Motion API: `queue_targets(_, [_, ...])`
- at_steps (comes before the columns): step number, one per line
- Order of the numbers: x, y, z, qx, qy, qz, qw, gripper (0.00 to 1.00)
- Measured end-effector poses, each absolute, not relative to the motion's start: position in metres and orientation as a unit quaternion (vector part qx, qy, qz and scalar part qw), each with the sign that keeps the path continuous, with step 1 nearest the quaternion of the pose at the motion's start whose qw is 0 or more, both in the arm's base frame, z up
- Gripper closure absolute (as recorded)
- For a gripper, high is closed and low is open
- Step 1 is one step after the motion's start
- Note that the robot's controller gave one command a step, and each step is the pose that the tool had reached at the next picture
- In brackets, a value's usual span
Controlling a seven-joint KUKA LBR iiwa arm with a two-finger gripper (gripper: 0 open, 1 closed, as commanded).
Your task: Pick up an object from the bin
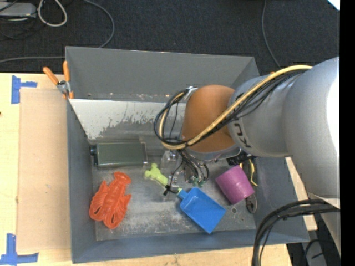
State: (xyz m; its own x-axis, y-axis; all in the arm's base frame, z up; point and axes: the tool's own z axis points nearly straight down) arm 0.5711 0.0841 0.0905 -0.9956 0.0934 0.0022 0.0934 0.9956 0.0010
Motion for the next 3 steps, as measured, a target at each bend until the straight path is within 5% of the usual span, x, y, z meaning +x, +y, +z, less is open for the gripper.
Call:
queue_targets(1, [0.579,0.093,0.154,-0.067,-0.998,-0.001,-0.003,0.0])
queue_targets(2, [0.568,0.085,0.068,-0.05,-0.999,0.001,0.009,0.0])
queue_targets(3, [0.586,0.084,0.07,-0.074,-0.997,-0.003,-0.009,0.0])
